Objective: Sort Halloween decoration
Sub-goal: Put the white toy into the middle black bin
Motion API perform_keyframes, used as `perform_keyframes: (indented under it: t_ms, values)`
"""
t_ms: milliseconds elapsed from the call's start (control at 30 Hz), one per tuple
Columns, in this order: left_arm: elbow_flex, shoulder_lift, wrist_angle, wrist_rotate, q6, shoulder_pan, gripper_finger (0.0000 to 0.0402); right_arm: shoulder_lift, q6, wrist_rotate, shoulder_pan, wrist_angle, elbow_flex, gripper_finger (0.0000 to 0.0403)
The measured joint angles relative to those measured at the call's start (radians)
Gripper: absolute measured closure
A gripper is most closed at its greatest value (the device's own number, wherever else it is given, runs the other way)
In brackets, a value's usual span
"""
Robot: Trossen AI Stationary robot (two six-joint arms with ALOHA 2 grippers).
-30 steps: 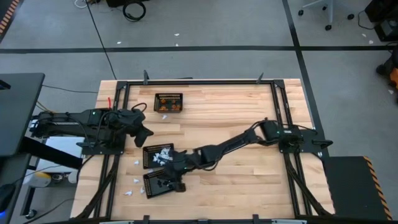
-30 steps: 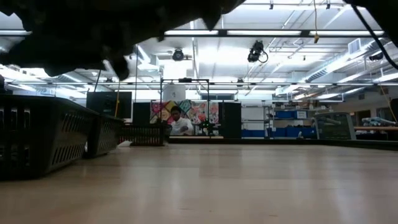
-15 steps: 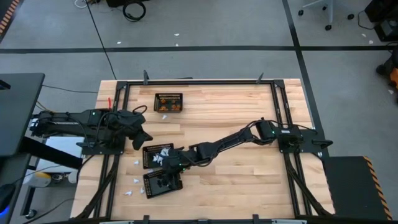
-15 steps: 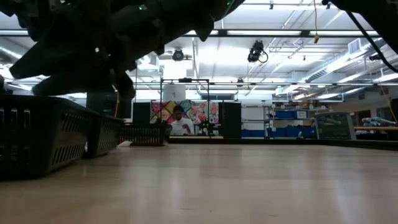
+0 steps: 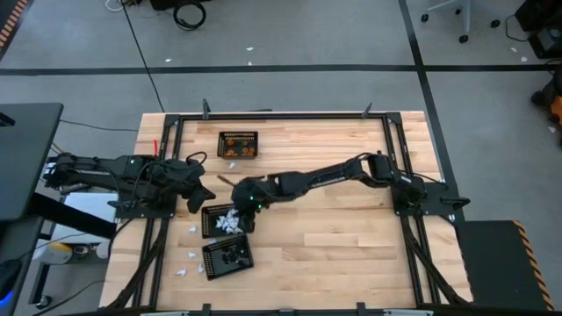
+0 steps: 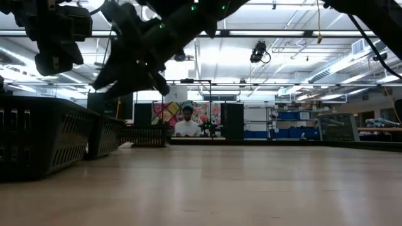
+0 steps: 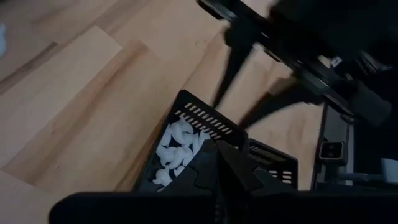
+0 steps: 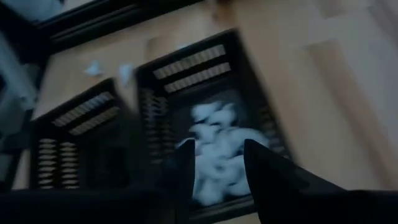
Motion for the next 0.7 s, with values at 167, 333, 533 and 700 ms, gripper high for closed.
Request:
perform_keyframes:
  t_ms: [167,333,533,700]
  values:
    - [0.0,0.0,0.0,-0.028,-0.001,0.0,0.0384,0.001,-0.034,0.0,-0.057,0.001,-0.009,0.026]
    - [0.0,0.0,0.001,-0.118,-0.001,0.0,0.0384,0.001,-0.036,-0.001,-0.112,0.012,-0.009,0.0259]
    - [0.0,0.019,0.003,-0.269,-0.07,0.002,0.0384,0.001,-0.126,-0.001,-0.182,0.053,-0.032,0.0245]
    - [0.0,0.095,0.003,-0.306,-0.099,0.033,0.0384,0.001,-0.126,-0.041,-0.239,0.242,-0.141,0.0209]
